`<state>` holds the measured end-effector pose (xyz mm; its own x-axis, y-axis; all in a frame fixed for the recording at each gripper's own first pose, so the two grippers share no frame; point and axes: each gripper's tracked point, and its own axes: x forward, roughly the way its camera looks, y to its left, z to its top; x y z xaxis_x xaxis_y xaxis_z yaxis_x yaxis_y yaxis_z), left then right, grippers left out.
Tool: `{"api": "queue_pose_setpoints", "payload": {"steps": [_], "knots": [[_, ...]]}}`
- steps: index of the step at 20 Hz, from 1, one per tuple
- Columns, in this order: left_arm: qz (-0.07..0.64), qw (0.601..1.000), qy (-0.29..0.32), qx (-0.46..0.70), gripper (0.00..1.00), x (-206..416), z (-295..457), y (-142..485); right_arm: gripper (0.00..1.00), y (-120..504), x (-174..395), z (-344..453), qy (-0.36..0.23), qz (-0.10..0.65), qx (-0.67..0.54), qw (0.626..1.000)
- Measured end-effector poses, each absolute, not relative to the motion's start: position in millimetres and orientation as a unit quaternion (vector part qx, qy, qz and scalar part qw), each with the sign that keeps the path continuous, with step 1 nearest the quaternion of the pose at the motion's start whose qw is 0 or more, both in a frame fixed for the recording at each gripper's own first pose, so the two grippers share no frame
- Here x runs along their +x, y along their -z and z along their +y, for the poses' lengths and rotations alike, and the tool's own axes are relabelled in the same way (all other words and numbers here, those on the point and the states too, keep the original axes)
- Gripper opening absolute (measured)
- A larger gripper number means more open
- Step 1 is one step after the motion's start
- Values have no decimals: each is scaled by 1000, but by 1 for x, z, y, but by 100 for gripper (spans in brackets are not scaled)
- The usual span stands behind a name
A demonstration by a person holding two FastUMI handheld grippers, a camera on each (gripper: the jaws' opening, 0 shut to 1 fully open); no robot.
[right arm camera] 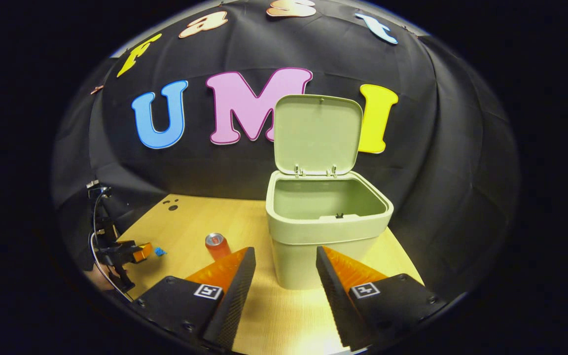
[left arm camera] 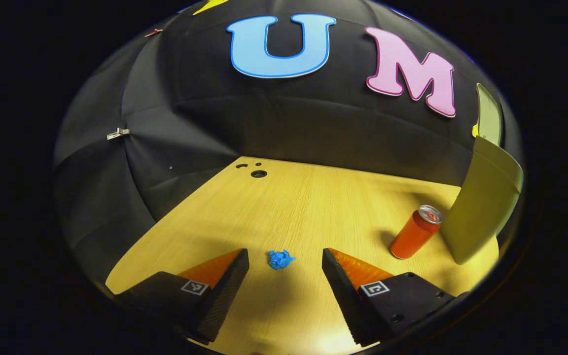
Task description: Press the lid of the desktop garbage bin to open it, pick up the crumpled paper on the desktop and throw it into the bin, then pick up the pop can on the desktop and drop it into the bin, and finally close the garbage bin lid.
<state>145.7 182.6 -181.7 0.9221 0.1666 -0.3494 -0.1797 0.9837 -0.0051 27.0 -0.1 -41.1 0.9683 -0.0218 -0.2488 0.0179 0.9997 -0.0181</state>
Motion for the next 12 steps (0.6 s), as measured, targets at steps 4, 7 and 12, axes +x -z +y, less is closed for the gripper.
{"api": "queue_pose_setpoints", "payload": {"steps": [4,7,12], "knots": [[196,976,-95,-19,96,170,187,203,99,47,18,-4,19,136,-9,990],[209,973,-99,-12,96,185,192,218,99,55,14,-8,26,149,-12,988],[234,967,-104,-12,96,200,197,242,99,64,7,-12,36,168,-7,985]]}}
